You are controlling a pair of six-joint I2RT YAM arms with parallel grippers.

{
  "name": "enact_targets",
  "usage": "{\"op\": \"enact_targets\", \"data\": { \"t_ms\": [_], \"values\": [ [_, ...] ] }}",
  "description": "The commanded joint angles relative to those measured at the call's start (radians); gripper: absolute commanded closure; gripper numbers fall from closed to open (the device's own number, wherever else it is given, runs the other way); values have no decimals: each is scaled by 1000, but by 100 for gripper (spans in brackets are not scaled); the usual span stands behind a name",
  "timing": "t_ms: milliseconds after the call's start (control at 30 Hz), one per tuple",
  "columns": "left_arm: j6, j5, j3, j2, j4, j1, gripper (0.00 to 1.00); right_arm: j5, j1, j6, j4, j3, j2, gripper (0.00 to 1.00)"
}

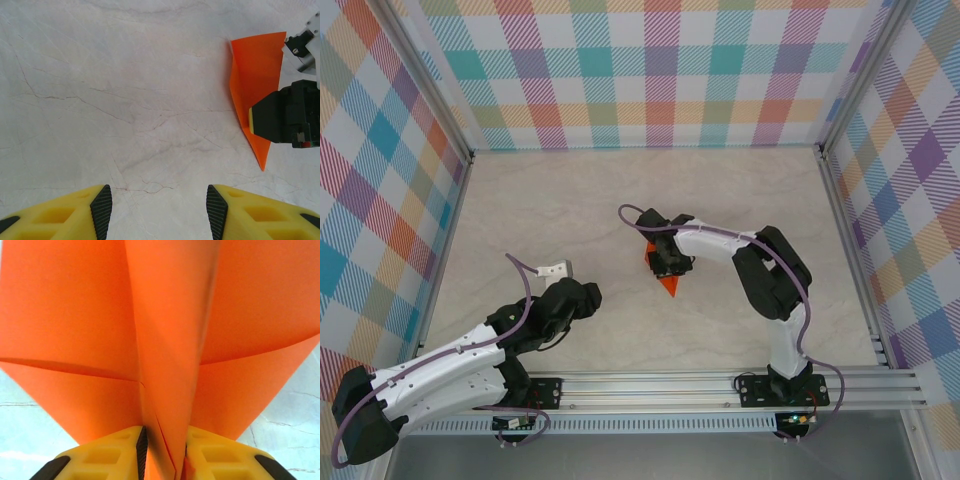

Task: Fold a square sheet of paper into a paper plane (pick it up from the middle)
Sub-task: Move a paper plane to the center of the table, then reset both arms

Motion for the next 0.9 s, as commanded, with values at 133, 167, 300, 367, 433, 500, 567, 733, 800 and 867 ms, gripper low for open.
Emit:
{"op": "enact_targets", "data": {
  "t_ms": [133, 167, 300, 367, 433, 500, 567, 733, 800, 867],
  "values": [
    [-14, -1, 10, 17, -8, 12, 45, 9, 8, 15, -43, 36, 60, 74],
    [-12, -5, 13, 19, -11, 12, 45, 9, 10, 14, -49, 45, 58, 73],
    [4, -34, 34, 28, -48, 13, 43, 30, 26, 10, -81, 77, -2, 68],
    [17, -58, 48, 30, -76, 13, 41, 36, 27, 9, -67, 58, -76, 63],
    [27, -80, 53, 25, -96, 15, 39, 33, 27, -5, -45, 27, -173, 55],
    [30, -97, 54, 20, -109, 16, 39, 32, 27, -21, -15, -17, -281, 50],
    [39, -109, 49, 12, -115, 17, 37, 52, 27, -39, 29, -84, -406, 43],
    [65, -141, 34, -10, -124, 28, 32, 249, 14, -52, 79, -241, -674, 34],
    [83, -162, 26, -27, -130, 37, 29, 356, -16, -36, 98, -313, -770, 29],
    [112, -195, 13, -45, -132, 54, 26, 432, -72, -33, 146, -409, -870, 25]
  ]
}}
